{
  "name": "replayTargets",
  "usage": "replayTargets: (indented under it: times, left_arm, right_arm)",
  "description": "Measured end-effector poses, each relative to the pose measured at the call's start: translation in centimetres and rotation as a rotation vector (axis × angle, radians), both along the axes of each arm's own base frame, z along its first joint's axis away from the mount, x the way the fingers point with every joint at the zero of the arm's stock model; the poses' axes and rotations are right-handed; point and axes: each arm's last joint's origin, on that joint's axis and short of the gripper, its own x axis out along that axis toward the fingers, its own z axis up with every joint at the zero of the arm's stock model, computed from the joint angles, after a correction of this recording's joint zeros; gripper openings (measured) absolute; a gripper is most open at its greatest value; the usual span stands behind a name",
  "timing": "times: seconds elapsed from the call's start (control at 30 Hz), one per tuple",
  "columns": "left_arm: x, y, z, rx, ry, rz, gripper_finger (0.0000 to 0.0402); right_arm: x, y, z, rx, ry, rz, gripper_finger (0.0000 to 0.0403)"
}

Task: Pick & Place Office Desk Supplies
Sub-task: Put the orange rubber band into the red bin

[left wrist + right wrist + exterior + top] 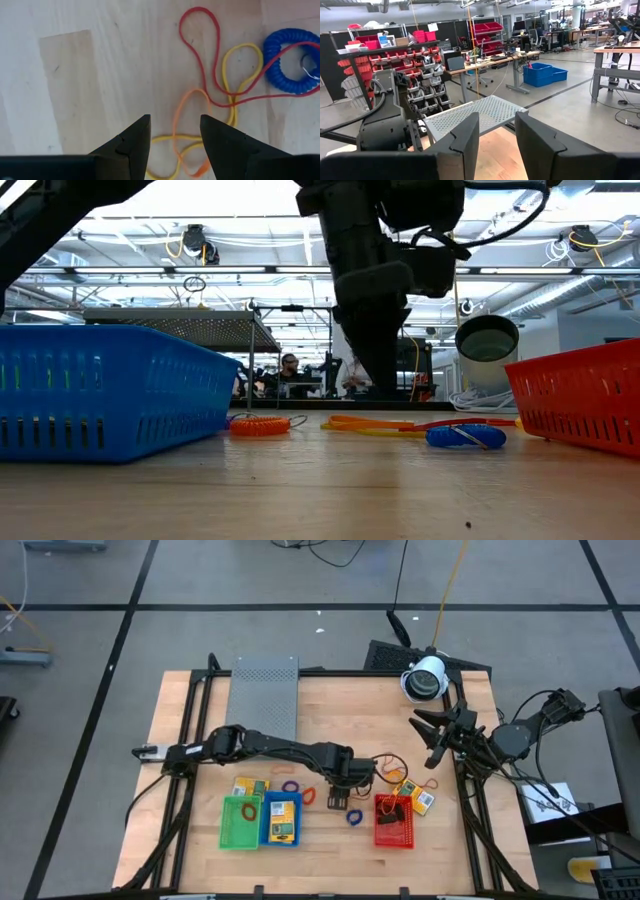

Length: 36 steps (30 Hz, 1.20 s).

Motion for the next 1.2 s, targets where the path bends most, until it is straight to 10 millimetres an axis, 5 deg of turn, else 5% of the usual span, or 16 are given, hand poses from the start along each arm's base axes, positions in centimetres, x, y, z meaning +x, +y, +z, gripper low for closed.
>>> replayTargets:
  times: [0.47,0.9,1.2]
  left_arm:
    - [0.4,-0.3,-2.7,0.0,0.046,0.006,0.0182]
    - [1.0,-0.1,-3.1,0.005,0.0,0.003,0.0179]
    - [0.9,-0.7,-3.8,-0.048,0.036,-0.022,0.0069]
  right_arm:
    - [0.0,0.0,-0.1,0.017,0.0,0.0,0.0116]
    - [0.0,0.0,-0.2,0.034,-0.007,0.001,0.0116]
    - [0.0,0.0,-0.2,0.036,-0.008,0.0,0.0116]
